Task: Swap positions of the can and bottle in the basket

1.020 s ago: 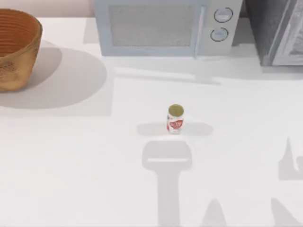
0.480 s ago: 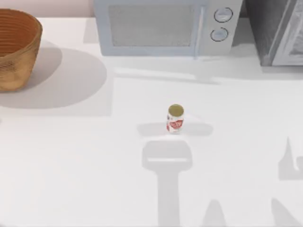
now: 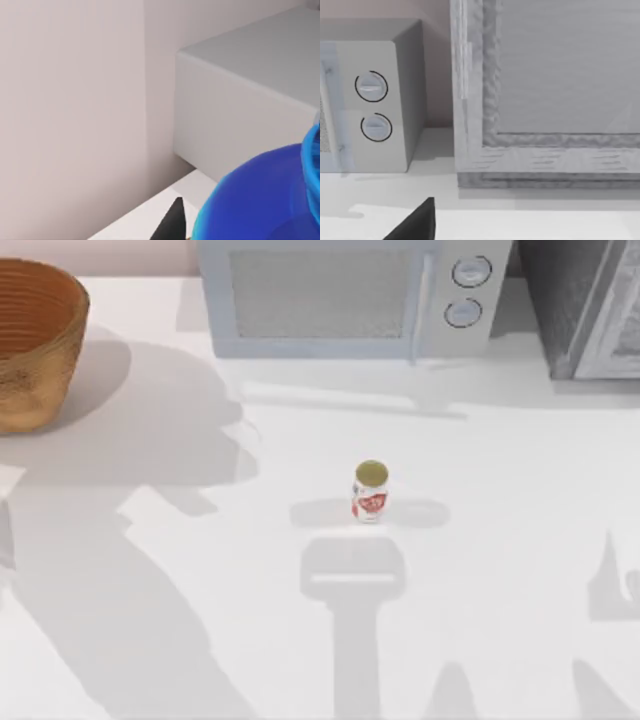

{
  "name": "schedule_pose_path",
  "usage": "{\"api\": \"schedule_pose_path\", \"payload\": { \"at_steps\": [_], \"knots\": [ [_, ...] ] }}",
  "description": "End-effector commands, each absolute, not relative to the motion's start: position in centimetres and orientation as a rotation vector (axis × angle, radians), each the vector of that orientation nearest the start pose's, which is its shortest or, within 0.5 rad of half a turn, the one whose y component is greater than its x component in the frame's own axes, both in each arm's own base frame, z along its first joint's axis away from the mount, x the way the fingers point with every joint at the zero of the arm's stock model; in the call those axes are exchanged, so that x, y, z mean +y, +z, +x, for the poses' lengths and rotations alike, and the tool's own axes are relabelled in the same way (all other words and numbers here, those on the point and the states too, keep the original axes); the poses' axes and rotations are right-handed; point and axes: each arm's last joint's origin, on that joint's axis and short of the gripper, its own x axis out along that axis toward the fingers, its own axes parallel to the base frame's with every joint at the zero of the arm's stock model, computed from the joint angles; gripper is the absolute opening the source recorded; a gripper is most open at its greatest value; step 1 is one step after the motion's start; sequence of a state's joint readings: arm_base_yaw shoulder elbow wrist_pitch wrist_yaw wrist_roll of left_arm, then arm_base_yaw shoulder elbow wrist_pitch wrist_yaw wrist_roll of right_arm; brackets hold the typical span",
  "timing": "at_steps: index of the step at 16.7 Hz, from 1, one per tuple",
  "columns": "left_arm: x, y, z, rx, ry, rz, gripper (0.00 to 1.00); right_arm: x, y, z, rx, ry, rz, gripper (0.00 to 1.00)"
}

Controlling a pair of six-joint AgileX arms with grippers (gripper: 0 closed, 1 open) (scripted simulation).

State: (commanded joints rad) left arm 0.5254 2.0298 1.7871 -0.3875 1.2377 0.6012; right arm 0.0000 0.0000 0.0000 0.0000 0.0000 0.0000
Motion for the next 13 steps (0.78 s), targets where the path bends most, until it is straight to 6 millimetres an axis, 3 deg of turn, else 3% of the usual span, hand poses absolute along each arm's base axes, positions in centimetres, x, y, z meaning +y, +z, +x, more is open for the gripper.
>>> {"api": "schedule_pose_path", "payload": {
  "at_steps": [6,13],
  "knots": [
    [21.0,28.8,40.9,0.183,-0.750,0.066,0.00,-0.1,16.0,10.6,0.000,0.000,0.000,1.00],
    [19.0,26.7,43.0,0.189,-0.749,0.066,0.00,-0.1,16.0,10.6,0.000,0.000,0.000,1.00]
  ]
}}
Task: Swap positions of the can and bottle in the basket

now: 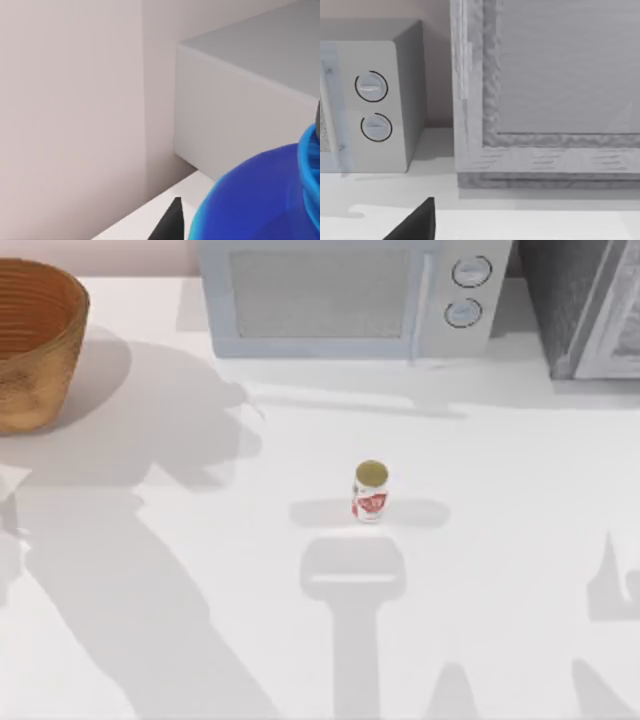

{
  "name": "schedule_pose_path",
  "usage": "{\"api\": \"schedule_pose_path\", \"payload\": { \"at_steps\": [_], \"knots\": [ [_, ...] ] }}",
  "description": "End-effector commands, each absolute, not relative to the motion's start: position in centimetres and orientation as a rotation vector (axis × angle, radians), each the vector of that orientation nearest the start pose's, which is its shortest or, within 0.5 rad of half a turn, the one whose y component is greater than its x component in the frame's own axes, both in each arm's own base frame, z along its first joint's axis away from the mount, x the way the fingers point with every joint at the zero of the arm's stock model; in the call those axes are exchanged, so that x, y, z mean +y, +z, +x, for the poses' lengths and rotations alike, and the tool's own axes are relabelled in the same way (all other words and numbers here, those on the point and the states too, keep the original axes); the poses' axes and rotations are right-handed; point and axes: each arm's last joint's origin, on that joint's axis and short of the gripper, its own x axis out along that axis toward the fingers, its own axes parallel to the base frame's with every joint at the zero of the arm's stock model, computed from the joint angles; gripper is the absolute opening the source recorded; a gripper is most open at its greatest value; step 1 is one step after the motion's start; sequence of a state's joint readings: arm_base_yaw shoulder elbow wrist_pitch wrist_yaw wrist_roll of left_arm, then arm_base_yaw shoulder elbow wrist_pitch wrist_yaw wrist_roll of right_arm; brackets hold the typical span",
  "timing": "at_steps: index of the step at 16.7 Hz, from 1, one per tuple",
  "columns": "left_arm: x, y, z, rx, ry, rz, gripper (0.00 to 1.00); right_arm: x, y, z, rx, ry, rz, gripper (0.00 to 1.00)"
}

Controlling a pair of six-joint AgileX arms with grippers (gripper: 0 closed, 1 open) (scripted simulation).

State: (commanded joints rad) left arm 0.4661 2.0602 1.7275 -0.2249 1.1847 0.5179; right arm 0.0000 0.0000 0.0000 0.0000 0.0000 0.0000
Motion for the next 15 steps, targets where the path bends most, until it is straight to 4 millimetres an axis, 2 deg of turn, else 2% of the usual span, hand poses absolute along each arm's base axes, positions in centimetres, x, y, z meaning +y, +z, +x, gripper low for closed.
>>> {"api": "schedule_pose_path", "payload": {
  "at_steps": [5,9,15],
  "knots": [
    [17.2,25.2,44.4,0.178,-0.754,0.070,0.00,-0.1,16.0,10.6,0.000,0.000,0.000,1.00],
    [17.1,25.1,44.5,0.181,-0.754,0.067,0.00,-0.1,16.0,10.6,0.000,0.000,0.000,1.00],
    [17.1,25.1,44.5,0.181,-0.754,0.067,0.45,-0.1,16.0,10.6,0.000,0.000,0.000,1.00]
  ]
}}
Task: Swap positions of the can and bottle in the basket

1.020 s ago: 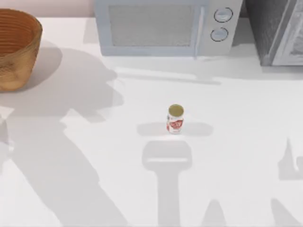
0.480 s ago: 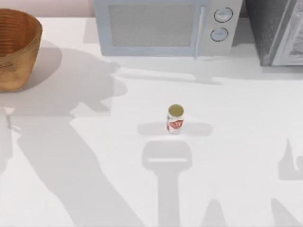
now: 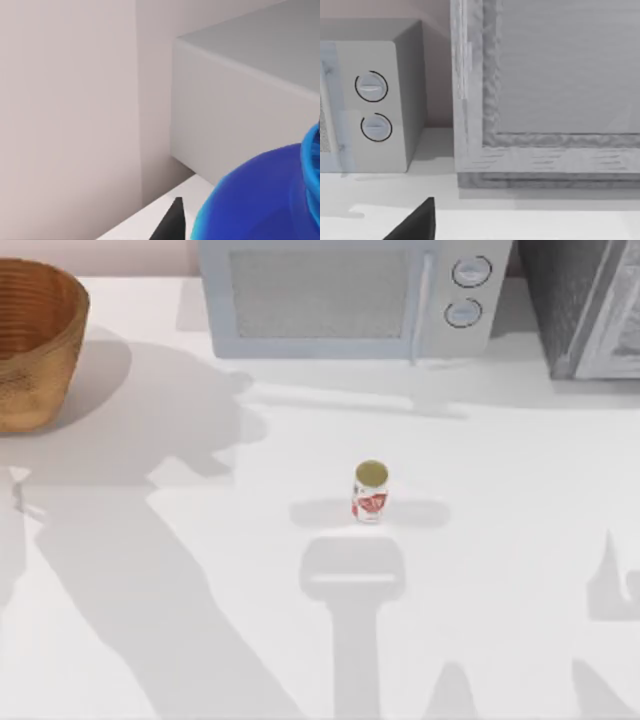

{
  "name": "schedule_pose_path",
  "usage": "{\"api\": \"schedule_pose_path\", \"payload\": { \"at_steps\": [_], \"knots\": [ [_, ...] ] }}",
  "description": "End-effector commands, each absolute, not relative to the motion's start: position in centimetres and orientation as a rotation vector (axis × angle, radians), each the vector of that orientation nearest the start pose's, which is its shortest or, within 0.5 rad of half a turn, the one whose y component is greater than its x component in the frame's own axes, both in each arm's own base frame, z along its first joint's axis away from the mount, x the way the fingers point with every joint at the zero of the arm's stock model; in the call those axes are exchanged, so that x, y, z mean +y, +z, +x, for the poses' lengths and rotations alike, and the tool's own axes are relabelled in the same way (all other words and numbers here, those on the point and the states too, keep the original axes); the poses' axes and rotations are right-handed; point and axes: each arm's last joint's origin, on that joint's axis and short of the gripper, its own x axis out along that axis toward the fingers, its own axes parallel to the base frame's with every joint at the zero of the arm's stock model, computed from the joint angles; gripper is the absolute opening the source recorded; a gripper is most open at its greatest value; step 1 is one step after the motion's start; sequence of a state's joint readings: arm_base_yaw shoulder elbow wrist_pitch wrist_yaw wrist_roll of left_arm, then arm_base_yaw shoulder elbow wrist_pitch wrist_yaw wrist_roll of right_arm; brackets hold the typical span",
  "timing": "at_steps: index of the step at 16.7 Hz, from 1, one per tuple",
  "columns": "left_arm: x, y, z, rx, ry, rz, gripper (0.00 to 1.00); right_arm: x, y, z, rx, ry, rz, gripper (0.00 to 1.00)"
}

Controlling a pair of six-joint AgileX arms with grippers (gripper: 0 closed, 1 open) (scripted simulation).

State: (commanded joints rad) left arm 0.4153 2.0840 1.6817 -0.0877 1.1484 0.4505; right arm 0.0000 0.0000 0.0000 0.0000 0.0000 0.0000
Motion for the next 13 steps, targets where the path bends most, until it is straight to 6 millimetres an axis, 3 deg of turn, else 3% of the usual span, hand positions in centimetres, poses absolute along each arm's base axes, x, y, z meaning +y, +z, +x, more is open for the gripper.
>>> {"api": "schedule_pose_path", "payload": {
  "at_steps": [7,13],
  "knots": [
    [17.12,25.12,44.48,0.181,-0.754,0.067,0.98,-0.12,16.00,10.57,0.000,0.000,0.000,1.00],
    [17.12,25.12,44.48,0.181,-0.754,0.067,1.00,-0.12,16.00,10.57,0.000,0.000,0.000,1.00]
  ]
}}
